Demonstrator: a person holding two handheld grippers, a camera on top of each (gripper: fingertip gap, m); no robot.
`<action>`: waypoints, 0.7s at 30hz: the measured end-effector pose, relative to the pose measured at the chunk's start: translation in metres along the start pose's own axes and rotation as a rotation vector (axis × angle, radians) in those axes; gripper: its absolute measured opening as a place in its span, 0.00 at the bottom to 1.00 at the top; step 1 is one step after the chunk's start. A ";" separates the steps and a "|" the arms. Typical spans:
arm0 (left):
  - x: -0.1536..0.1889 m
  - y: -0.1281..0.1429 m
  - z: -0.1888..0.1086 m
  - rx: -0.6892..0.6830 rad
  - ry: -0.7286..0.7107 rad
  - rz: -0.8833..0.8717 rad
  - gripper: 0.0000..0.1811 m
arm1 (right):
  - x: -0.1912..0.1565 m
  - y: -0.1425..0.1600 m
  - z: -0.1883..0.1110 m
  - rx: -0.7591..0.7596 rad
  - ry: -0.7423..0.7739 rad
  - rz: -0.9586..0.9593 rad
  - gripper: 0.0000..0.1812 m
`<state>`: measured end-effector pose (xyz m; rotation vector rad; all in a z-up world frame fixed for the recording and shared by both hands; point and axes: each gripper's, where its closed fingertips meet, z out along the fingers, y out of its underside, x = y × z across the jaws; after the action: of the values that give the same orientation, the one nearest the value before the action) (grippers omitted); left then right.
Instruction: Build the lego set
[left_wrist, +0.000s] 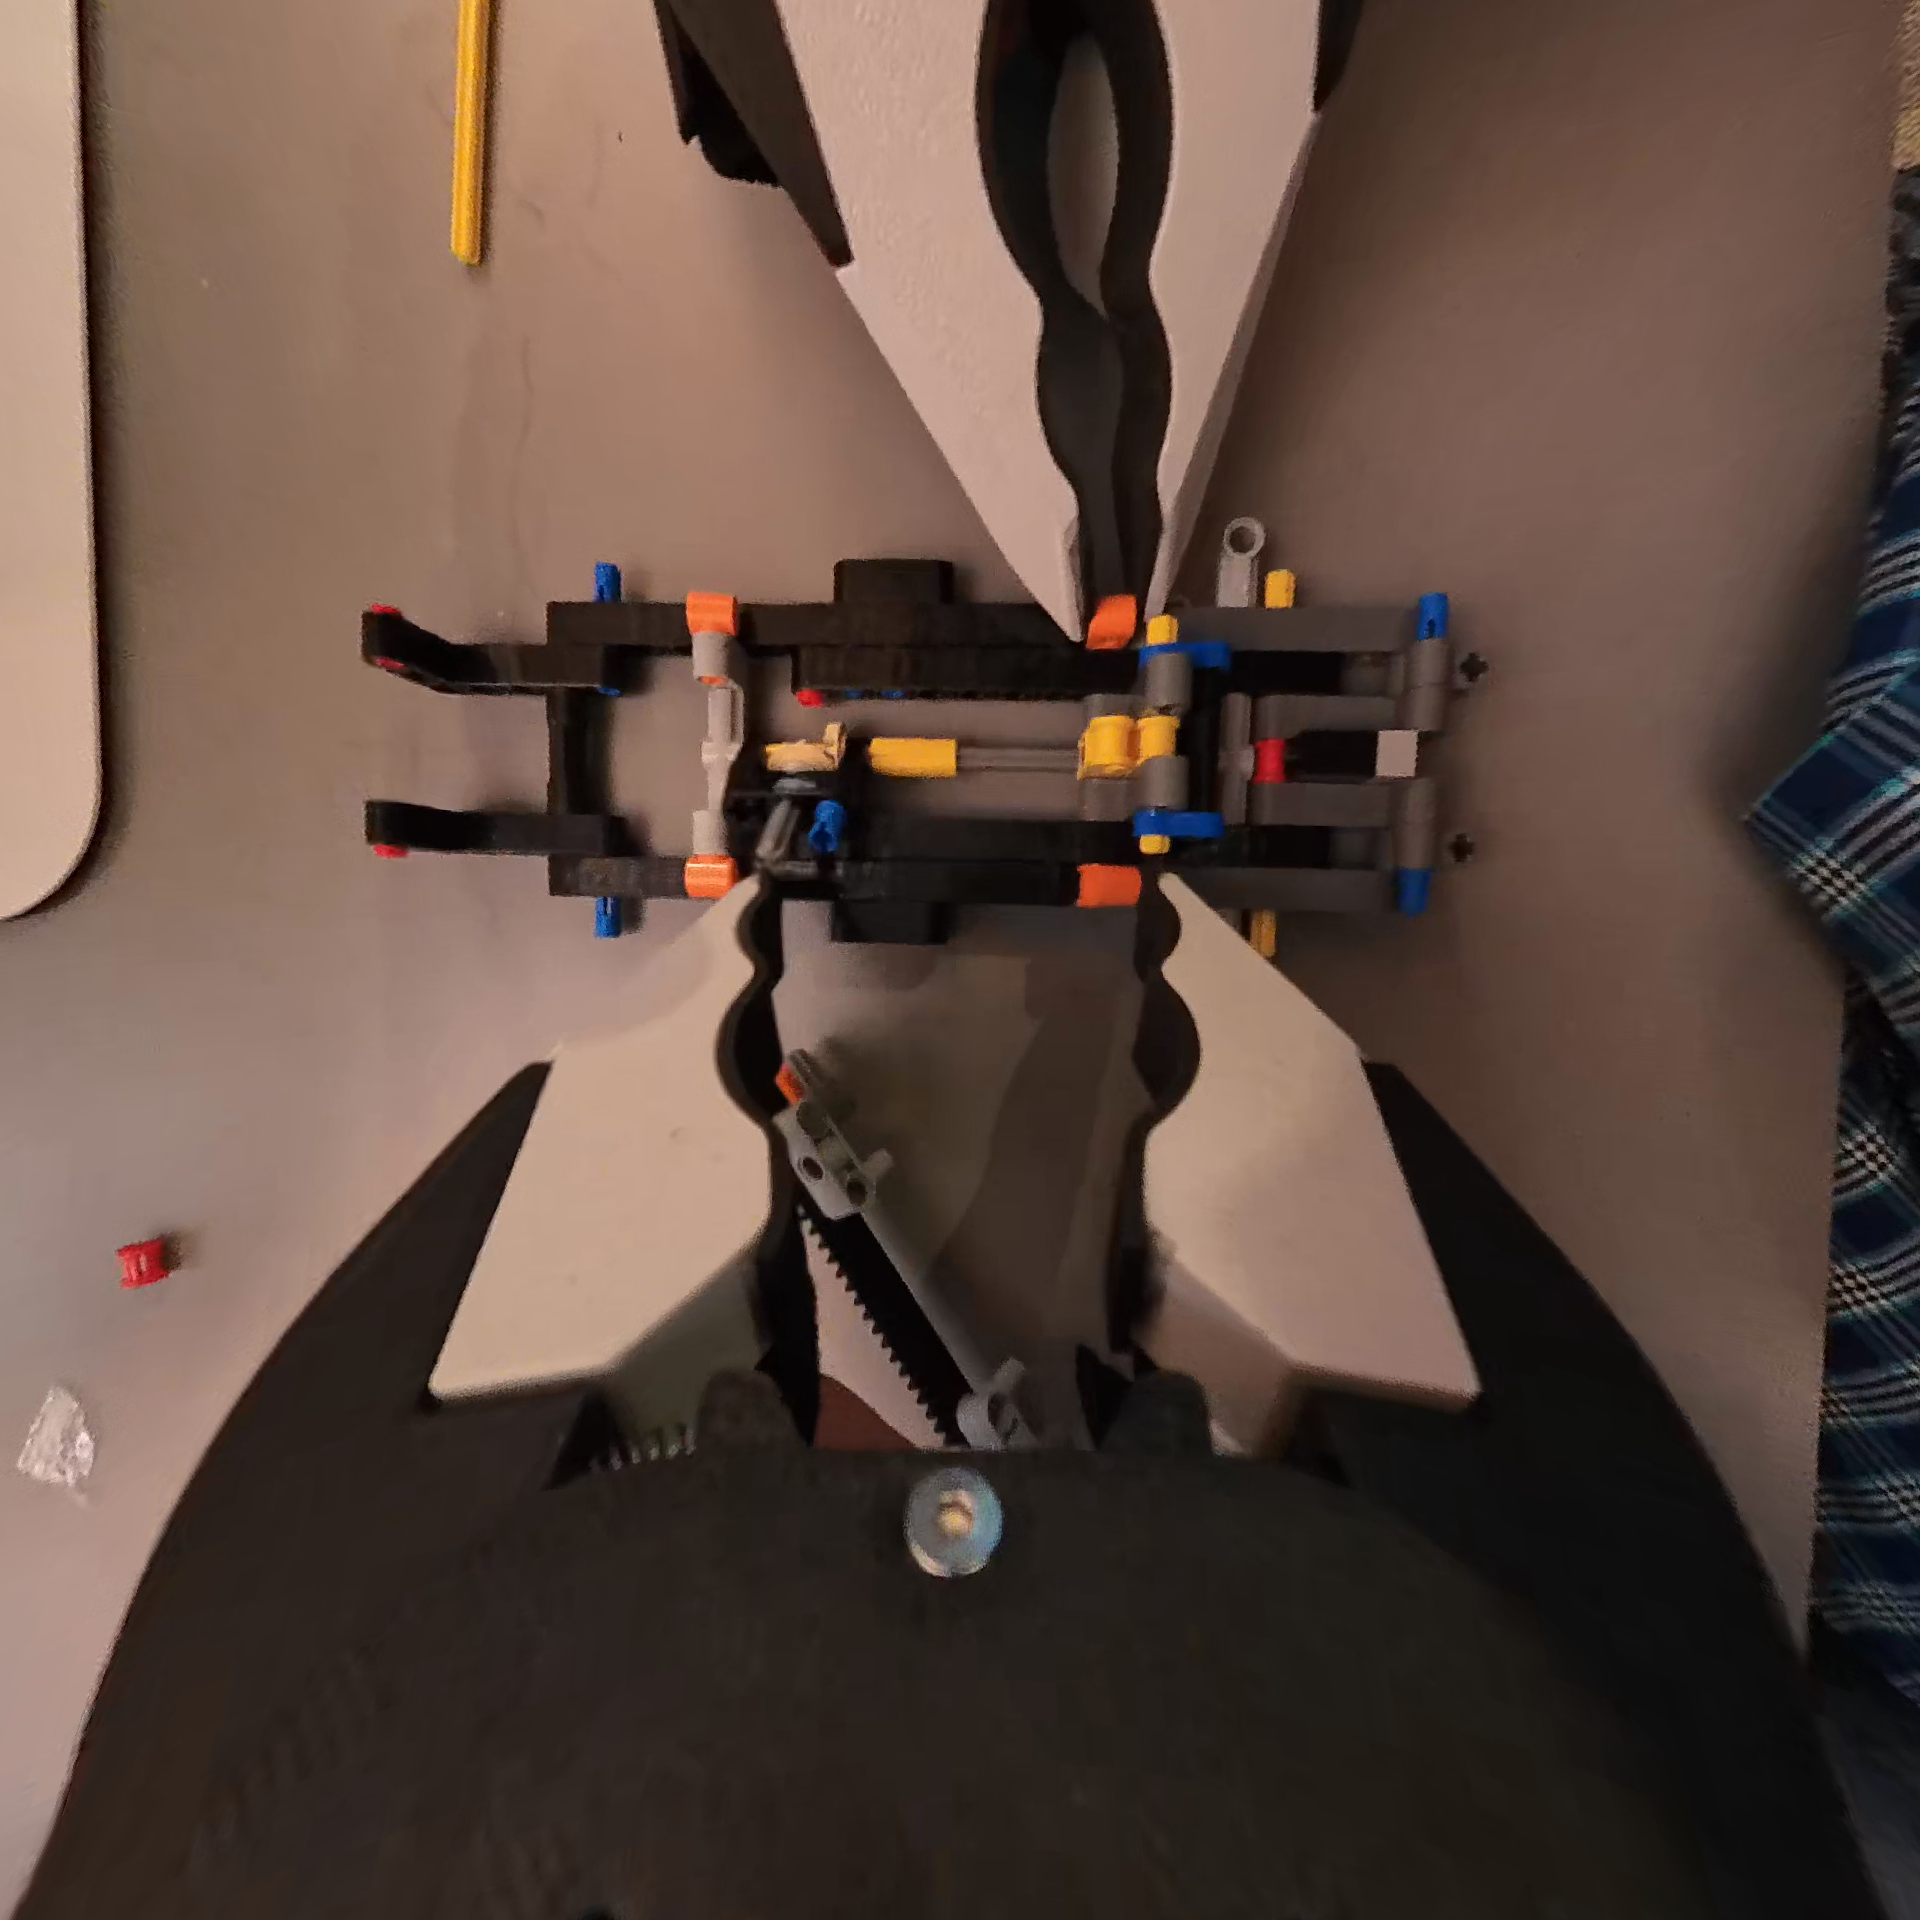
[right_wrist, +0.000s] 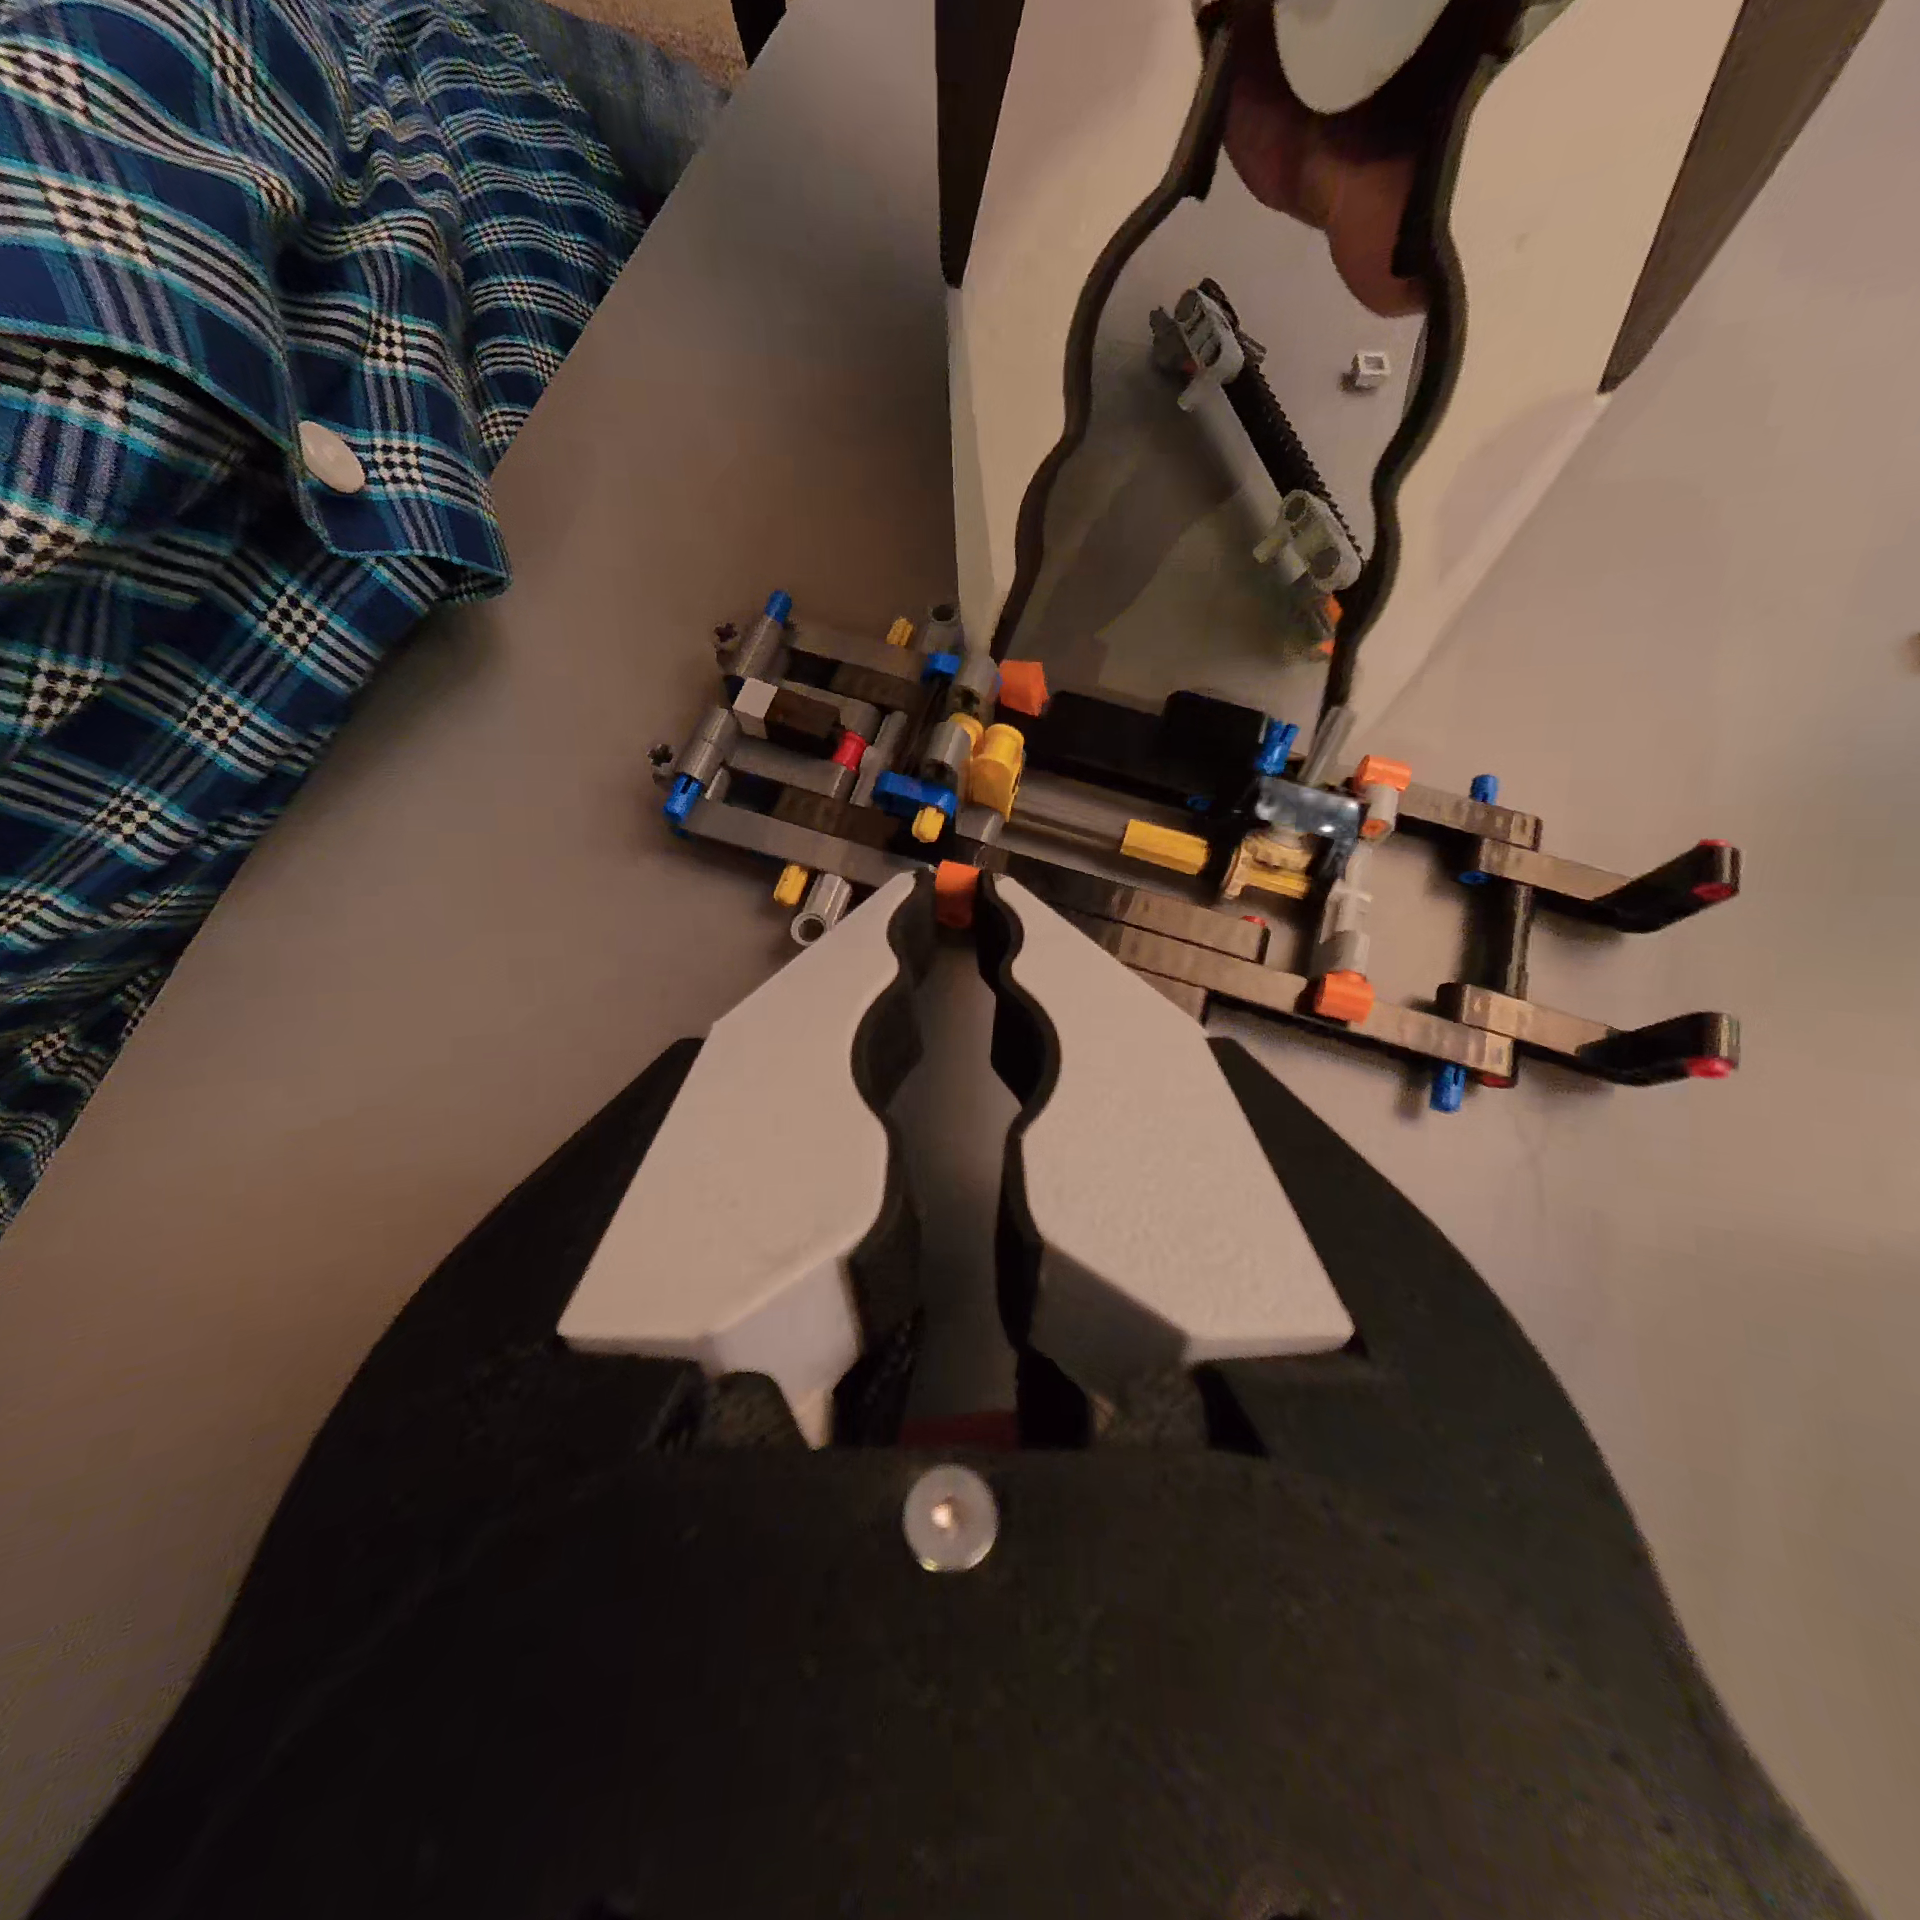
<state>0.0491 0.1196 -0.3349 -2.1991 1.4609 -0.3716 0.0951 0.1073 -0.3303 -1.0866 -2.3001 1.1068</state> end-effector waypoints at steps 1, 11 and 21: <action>0.000 0.001 0.000 -0.009 -0.002 -0.012 0.38 | 0.000 0.000 0.000 0.000 0.000 -0.001 0.03; 0.005 0.015 -0.002 -0.119 -0.028 -0.109 0.38 | 0.001 0.000 0.000 0.001 0.007 0.000 0.03; 0.005 0.014 0.001 -0.082 0.006 -0.151 0.31 | 0.002 0.000 0.000 0.001 0.011 0.004 0.03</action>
<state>0.0406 0.1106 -0.3436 -2.3836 1.3386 -0.3740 0.0936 0.1088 -0.3303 -1.0946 -2.2899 1.0999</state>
